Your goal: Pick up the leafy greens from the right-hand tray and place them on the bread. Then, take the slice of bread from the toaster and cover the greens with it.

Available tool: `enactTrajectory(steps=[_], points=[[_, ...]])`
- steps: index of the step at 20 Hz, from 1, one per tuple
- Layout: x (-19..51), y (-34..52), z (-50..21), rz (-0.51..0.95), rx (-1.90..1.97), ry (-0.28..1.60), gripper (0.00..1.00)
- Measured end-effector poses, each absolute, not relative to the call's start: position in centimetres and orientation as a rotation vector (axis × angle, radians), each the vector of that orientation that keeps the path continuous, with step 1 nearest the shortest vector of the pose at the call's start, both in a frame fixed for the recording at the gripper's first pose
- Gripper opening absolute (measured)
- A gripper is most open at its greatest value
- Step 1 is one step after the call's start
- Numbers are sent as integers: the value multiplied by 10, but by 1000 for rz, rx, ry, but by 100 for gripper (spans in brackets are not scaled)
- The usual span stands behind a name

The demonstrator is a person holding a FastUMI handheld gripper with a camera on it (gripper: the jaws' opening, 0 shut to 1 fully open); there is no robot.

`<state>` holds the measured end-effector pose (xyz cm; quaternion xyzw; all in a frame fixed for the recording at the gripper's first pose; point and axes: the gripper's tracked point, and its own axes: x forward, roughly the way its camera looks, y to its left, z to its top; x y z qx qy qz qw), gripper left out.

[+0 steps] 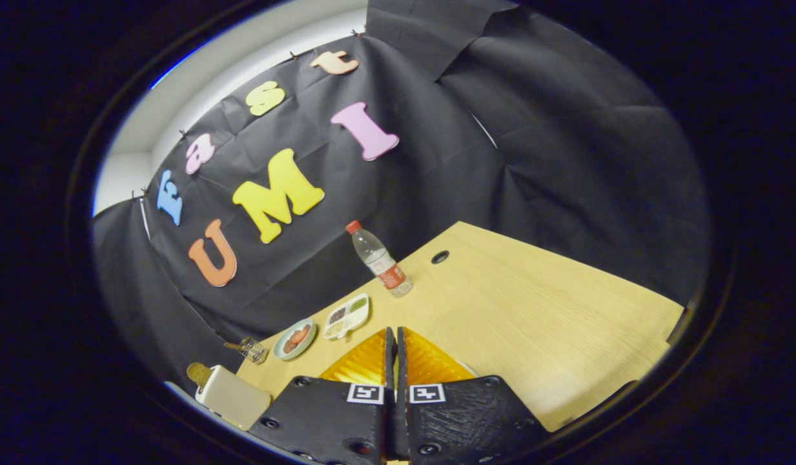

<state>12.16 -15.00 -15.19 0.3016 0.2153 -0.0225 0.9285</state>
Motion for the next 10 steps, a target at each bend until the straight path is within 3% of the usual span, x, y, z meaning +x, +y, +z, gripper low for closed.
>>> enactTrajectory(steps=[10], points=[[122,-41,-100,103,600,387,0]])
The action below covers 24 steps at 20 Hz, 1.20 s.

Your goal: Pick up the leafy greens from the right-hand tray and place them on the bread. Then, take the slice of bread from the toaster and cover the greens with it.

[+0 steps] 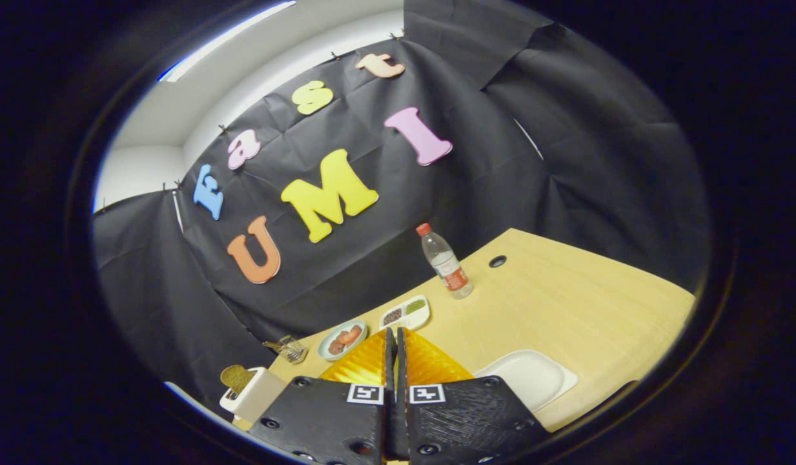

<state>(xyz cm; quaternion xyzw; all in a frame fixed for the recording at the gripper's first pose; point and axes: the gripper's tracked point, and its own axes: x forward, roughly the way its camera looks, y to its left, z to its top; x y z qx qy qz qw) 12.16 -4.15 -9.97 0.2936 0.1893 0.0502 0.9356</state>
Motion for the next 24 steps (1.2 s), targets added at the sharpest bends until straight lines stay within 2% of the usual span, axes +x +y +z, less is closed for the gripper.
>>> enactTrajectory(steps=[13,17,24], points=[[115,150,-140,305,736,490,0],[122,152,-163,276,810,522,0],[122,102,-197,148,758,524,0]])
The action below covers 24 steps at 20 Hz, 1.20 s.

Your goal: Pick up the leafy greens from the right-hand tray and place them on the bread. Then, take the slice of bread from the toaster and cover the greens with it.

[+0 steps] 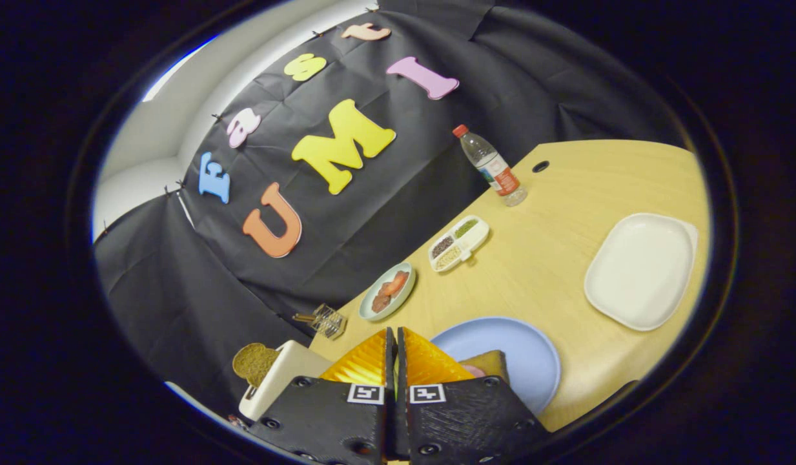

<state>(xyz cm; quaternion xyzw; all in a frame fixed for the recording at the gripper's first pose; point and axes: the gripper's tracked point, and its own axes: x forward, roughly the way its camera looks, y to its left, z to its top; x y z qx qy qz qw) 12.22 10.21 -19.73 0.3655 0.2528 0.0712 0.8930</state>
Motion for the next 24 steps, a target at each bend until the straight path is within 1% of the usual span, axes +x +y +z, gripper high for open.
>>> enactTrajectory(steps=[6,9,11,12,13,16,20,24], points=[[113,73,-222,65,649,542,0],[111,66,-230,51,590,556,1],[108,65,-236,56,540,575,6],[107,64,-237,49,520,579,6],[106,63,-234,51,512,573,14],[105,58,-233,41,477,561,30],[102,50,-210,30,425,507,54],[98,51,-168,35,344,410,87]])
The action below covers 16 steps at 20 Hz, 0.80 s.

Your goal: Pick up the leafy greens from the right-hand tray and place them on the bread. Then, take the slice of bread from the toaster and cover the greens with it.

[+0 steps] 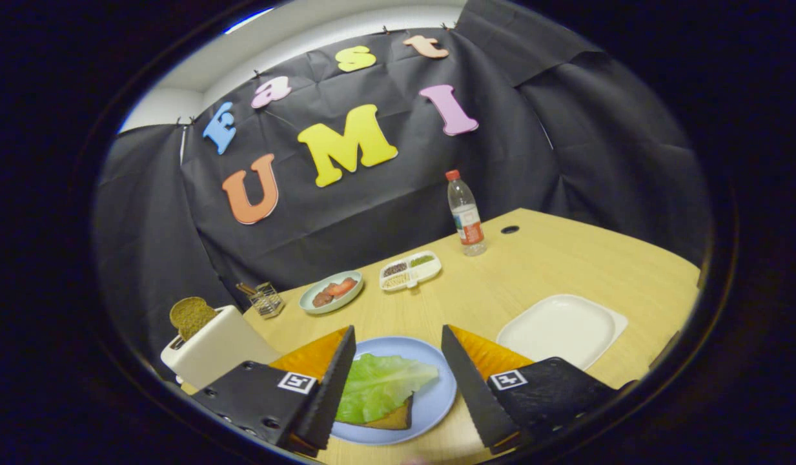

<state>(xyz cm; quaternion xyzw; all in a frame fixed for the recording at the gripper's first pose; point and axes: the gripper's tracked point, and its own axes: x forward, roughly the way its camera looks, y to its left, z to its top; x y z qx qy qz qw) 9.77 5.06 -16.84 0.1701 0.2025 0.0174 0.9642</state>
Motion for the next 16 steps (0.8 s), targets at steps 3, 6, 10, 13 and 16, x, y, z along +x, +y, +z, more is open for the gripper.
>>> enactTrajectory(steps=[3,6,10,13,16], points=[[92,53,-134,19,249,345,95],[86,75,-96,39,184,287,96],[84,130,-52,98,143,226,96],[78,185,-35,150,138,203,95],[70,239,-29,204,141,188,95]])
